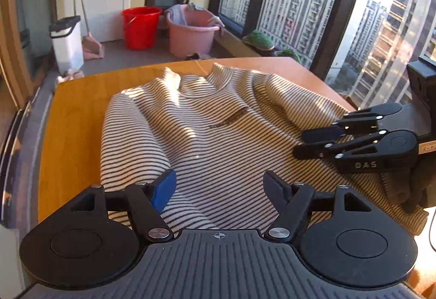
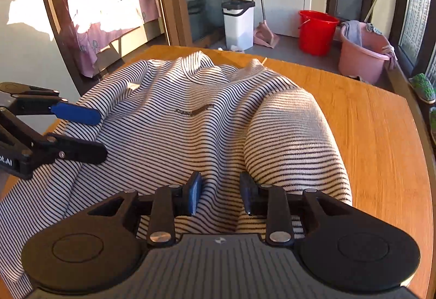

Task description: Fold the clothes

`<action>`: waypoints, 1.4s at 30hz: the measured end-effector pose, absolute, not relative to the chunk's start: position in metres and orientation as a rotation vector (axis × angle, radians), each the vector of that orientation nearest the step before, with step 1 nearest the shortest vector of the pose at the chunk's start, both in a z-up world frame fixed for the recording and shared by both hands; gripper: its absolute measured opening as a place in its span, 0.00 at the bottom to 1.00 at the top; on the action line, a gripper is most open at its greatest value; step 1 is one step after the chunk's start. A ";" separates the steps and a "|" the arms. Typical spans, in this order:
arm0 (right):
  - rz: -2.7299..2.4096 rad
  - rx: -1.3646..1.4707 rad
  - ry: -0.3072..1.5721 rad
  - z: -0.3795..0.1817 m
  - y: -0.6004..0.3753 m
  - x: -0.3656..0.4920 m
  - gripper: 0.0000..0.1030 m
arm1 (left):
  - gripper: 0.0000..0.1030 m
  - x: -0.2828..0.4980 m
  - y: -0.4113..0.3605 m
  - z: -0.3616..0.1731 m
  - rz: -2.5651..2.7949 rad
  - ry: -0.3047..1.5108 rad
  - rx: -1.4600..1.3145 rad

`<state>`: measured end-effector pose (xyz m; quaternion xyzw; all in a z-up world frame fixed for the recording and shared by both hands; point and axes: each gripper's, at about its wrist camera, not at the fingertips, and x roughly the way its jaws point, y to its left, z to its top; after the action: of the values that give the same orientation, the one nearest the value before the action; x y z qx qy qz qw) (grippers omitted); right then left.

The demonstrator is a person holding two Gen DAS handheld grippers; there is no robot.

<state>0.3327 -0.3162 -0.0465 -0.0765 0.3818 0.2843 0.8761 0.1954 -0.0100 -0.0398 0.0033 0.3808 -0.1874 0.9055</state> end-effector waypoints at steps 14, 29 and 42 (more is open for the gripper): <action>0.486 -0.158 0.728 -0.026 -0.373 0.293 0.30 | 0.82 0.191 0.011 -0.025 -0.204 0.730 0.133; 0.680 -0.026 0.700 0.005 -0.378 0.223 0.47 | 0.99 0.155 -0.051 -0.016 -0.539 0.784 -0.044; 0.662 -0.067 0.776 -0.045 -0.380 0.189 0.49 | 1.00 0.087 -0.084 -0.060 -0.351 0.830 0.116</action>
<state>0.1891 -0.3799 -0.0451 -0.0322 0.3715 0.3167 0.8721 0.0870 -0.0840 -0.0598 0.0558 0.4008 -0.1694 0.8987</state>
